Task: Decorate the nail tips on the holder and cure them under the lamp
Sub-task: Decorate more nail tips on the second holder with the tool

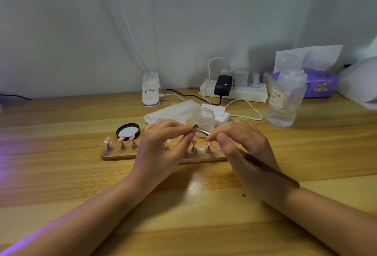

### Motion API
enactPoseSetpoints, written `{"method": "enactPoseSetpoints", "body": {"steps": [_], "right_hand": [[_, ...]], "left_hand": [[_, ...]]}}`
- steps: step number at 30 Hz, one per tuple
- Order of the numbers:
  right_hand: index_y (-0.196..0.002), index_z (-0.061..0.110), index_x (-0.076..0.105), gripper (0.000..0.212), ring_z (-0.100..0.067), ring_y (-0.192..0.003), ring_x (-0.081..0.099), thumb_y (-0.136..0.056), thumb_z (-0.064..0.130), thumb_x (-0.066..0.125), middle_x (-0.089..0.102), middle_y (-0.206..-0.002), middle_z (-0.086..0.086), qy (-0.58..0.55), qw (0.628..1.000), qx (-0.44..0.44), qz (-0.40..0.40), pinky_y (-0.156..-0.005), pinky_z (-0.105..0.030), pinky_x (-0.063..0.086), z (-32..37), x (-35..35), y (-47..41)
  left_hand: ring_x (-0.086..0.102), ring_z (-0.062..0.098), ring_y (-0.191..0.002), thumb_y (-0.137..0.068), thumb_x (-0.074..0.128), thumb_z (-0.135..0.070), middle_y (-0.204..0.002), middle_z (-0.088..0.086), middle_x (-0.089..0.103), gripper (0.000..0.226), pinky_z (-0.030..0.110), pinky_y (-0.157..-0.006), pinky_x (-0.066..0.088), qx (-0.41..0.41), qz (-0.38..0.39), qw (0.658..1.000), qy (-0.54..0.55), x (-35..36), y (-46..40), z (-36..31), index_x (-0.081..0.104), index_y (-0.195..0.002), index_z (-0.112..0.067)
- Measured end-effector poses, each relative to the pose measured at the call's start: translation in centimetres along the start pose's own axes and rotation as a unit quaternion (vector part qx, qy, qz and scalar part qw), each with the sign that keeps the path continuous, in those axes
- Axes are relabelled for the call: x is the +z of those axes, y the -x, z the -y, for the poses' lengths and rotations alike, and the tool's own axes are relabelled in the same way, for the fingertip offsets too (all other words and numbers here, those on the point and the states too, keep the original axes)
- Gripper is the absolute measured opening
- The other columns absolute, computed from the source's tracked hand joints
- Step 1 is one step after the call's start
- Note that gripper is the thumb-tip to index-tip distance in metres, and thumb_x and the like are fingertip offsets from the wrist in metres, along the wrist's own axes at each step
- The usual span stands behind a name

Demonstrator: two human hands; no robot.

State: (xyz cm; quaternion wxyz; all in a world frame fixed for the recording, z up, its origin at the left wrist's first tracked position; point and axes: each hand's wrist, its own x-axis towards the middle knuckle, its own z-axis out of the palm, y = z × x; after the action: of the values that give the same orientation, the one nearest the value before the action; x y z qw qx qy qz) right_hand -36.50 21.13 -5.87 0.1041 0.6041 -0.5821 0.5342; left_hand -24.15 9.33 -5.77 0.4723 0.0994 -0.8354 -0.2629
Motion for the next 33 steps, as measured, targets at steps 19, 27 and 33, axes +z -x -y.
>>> {"method": "enactPoseSetpoints", "body": {"steps": [19,27,33], "right_hand": [[-0.079,0.025,0.061,0.029,-0.002,-0.078,0.057,-0.089,0.029,0.035,0.061,-0.076,0.015,-0.046,0.999,0.021,-0.02,-0.071,-0.032,0.044,0.23,-0.27,0.0],[-0.069,0.021,0.063,0.038,0.002,-0.073,0.057,-0.09,0.03,0.034,0.059,-0.07,0.021,-0.055,0.997,0.039,-0.028,-0.069,-0.034,0.043,-0.05,-0.36,0.22],[-0.077,0.019,0.065,0.034,-0.003,-0.078,0.057,-0.09,0.029,0.036,0.063,-0.075,0.011,-0.024,1.0,0.014,-0.009,-0.071,-0.033,0.044,0.11,-0.1,0.13]], "left_hand": [[0.059,0.006,-0.08,-0.075,0.068,-0.009,-0.083,-0.011,0.067,0.02,0.044,-0.07,0.048,0.019,0.004,1.0,-0.004,-0.17,-0.01,0.58,0.07,-0.091,-0.022],[0.062,0.021,-0.08,-0.074,0.069,-0.001,-0.084,0.002,0.068,0.021,0.048,-0.068,0.049,0.008,-0.009,1.0,0.018,-0.27,-0.08,0.32,0.072,-0.093,-0.01],[0.061,0.023,-0.081,-0.074,0.066,-0.013,-0.085,0.002,0.066,0.021,0.045,-0.07,0.049,0.006,-0.013,0.999,0.031,-0.19,-0.08,0.22,0.069,-0.094,-0.012]]}}
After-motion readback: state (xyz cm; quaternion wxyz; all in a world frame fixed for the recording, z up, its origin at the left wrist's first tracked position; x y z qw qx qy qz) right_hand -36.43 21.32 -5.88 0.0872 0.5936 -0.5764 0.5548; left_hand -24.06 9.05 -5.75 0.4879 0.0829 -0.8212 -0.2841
